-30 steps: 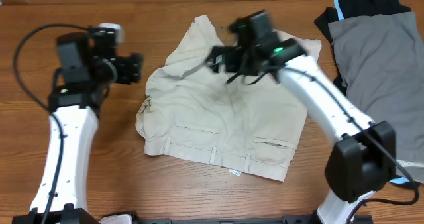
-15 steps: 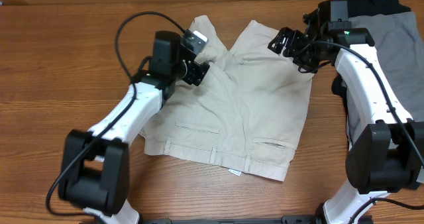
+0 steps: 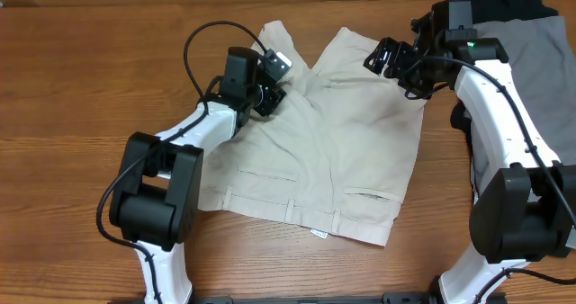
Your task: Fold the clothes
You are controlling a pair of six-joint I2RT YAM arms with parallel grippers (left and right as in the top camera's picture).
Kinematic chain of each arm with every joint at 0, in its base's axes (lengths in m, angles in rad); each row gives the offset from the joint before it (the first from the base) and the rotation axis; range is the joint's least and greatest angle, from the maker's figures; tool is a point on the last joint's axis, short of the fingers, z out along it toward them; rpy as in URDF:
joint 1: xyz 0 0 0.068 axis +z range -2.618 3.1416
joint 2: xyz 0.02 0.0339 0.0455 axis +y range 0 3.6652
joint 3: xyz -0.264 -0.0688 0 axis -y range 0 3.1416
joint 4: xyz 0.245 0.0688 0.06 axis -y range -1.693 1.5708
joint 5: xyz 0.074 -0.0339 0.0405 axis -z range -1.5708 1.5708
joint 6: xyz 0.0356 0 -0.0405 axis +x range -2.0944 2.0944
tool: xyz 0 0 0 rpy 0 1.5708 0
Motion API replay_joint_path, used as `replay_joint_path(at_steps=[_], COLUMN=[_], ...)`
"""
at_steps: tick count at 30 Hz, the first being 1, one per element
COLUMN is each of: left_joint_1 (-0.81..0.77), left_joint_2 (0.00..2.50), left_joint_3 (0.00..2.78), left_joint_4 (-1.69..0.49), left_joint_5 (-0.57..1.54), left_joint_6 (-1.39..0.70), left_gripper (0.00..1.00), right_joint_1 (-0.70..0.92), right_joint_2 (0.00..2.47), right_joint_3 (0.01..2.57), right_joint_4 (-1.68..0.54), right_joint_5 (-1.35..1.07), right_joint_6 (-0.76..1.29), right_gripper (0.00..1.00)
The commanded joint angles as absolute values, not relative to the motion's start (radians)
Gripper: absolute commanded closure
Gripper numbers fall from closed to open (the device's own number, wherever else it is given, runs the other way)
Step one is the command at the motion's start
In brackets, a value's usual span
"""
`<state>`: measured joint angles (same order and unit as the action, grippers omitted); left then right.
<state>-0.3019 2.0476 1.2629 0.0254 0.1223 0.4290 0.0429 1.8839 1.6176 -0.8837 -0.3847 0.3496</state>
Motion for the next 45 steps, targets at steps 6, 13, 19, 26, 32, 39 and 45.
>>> replay_joint_path(at_steps=[6,13,19,26,32,39,45], left_joint_1=[-0.283,-0.189,-0.09,-0.035,-0.057,-0.101,-0.126], left_joint_2=[2.065,2.065,2.065,2.065,2.034,1.9,1.74], left_joint_3=[1.359,1.512,1.54,1.541,1.596,1.687,1.695], left_joint_4=[0.091,-0.015,-0.014,-0.022,-0.139,-0.466,-0.619], left_joint_5=[-0.209,-0.217,-0.214,-0.157,-0.154,-0.056,-0.024], left_joint_6=[0.271,0.175,0.104,0.104,0.079,0.044,0.044], left_gripper=[0.96,0.96,0.96,0.0,0.0,0.0,0.0], right_joint_1=[0.046,0.046,0.046,0.046,0.046,0.045,0.045], right_joint_2=[1.846,1.846,1.846,1.847,1.847,1.845,1.812], right_joint_3=[1.639,1.637,1.636,1.636,1.636,1.636,1.636], right_joint_4=[-0.881,-0.881,-0.879,-0.847,-0.86,-0.874,-0.93], right_joint_5=[-0.374,-0.347,-0.332,-0.333,-0.333,-0.334,-0.333], right_joint_6=[0.34,0.34,0.34,0.353,0.368,0.364,0.363], right_gripper=[0.01,0.01,0.01,0.0,0.0,0.01,0.02])
